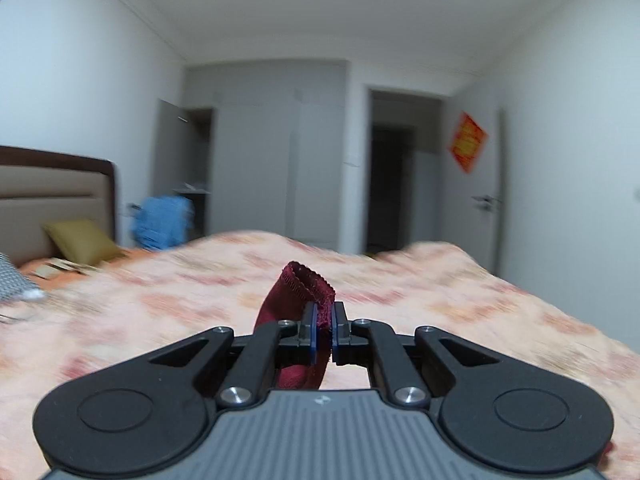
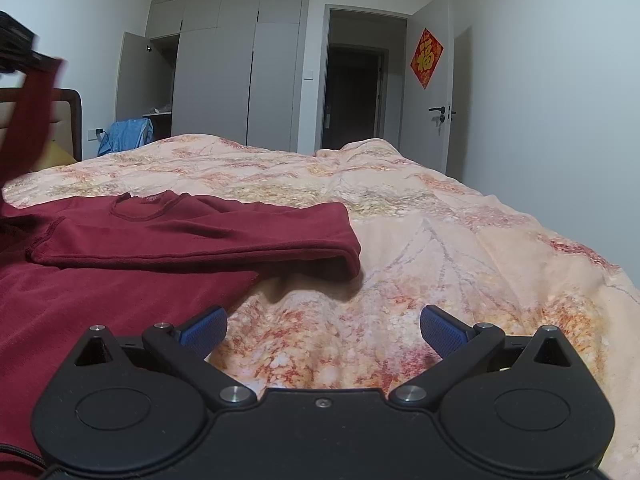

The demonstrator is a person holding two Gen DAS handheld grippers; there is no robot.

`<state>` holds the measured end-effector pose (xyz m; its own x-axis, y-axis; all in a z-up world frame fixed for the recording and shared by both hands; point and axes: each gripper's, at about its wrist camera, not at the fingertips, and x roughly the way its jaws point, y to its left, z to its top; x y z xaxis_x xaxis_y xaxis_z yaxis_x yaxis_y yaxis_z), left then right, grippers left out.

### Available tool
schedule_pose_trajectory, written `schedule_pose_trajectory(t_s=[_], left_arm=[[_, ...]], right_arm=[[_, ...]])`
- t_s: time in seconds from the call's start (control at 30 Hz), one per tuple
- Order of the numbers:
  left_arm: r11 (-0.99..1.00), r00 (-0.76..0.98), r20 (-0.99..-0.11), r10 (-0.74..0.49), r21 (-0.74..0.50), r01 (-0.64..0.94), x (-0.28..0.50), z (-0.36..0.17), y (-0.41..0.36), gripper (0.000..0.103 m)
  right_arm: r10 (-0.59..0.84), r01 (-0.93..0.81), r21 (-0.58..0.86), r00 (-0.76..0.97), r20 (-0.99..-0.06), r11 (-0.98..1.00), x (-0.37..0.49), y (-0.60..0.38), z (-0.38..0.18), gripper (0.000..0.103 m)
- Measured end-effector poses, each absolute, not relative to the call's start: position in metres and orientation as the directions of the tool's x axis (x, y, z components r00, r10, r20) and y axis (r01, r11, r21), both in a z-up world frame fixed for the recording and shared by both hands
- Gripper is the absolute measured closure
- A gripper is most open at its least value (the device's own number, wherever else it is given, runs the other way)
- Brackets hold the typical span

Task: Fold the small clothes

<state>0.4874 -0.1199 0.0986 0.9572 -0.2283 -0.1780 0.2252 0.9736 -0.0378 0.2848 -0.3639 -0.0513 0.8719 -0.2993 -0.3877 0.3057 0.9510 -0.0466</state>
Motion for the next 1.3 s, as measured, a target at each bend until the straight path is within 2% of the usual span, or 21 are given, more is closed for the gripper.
schedule_pose_trajectory(t_s=[0.17, 0.4, 0.43, 0.47, 0.5, 0.53, 0.57, 0.7, 0.83, 1.0, 1.1, 1.2, 1.3], left_arm=[[0.944, 0.903, -0.284, -0.322, -0.027, 0.328, 0.498, 0.053, -0.184, 0.096], [0.904, 0.793, -0.444, -0.417, -0.113, 0.412, 0.502, -0.005, -0.188, 0.095], [0.9, 0.782, -0.456, -0.425, -0.121, 0.418, 0.503, -0.008, -0.184, 0.089], [0.895, 0.771, -0.465, -0.434, -0.129, 0.427, 0.5, -0.01, -0.182, 0.073], [0.892, 0.767, -0.466, -0.441, -0.135, 0.431, 0.497, -0.012, -0.179, 0.046], [0.892, 0.771, -0.458, -0.443, -0.142, 0.429, 0.495, -0.012, -0.174, 0.035], [0.892, 0.777, -0.444, -0.446, -0.147, 0.428, 0.492, -0.01, -0.169, 0.028], [0.886, 0.776, -0.435, -0.456, -0.143, 0.441, 0.481, -0.001, -0.147, 0.022], [0.914, 0.816, -0.43, -0.388, -0.068, 0.399, 0.466, 0.002, -0.113, 0.012], [0.962, 0.88, -0.453, -0.144, 0.146, 0.232, 0.453, -0.006, -0.054, 0.01], [0.961, 0.898, -0.44, -0.018, 0.24, 0.137, 0.453, -0.017, -0.015, 0.01], [0.956, 0.882, -0.465, 0.07, 0.284, 0.074, 0.466, -0.028, 0.02, 0.011], [0.96, 0.871, -0.483, 0.088, 0.274, 0.055, 0.479, -0.035, 0.04, 0.011]], right_arm=[[-0.293, 0.303, -0.036, 0.873, -0.391, 0.952, 0.286, -0.366, -0.052, 0.0], [-0.292, 0.303, -0.035, 0.87, -0.398, 0.952, 0.287, -0.366, -0.053, 0.0], [-0.291, 0.303, -0.036, 0.87, -0.399, 0.952, 0.287, -0.366, -0.053, 0.0], [-0.292, 0.302, -0.037, 0.869, -0.4, 0.952, 0.288, -0.366, -0.053, 0.0], [-0.292, 0.302, -0.038, 0.868, -0.401, 0.952, 0.288, -0.366, -0.053, 0.0], [-0.292, 0.302, -0.039, 0.868, -0.403, 0.952, 0.289, -0.367, -0.053, 0.0], [-0.292, 0.302, -0.04, 0.867, -0.404, 0.952, 0.289, -0.366, -0.053, 0.0], [-0.294, 0.303, -0.045, 0.864, -0.409, 0.952, 0.291, -0.366, -0.053, 0.0], [-0.296, 0.303, -0.051, 0.861, -0.414, 0.952, 0.292, -0.365, -0.054, 0.0], [-0.289, 0.294, -0.056, 0.858, -0.424, 0.954, 0.295, -0.365, -0.051, 0.0], [-0.203, 0.224, -0.002, 0.881, -0.427, 0.975, 0.3, -0.37, -0.04, 0.0], [-0.117, 0.161, 0.07, 0.898, -0.425, 0.984, 0.316, -0.368, -0.025, 0.0], [-0.016, 0.09, 0.151, 0.901, -0.433, 0.984, 0.345, -0.359, -0.01, 0.001]])
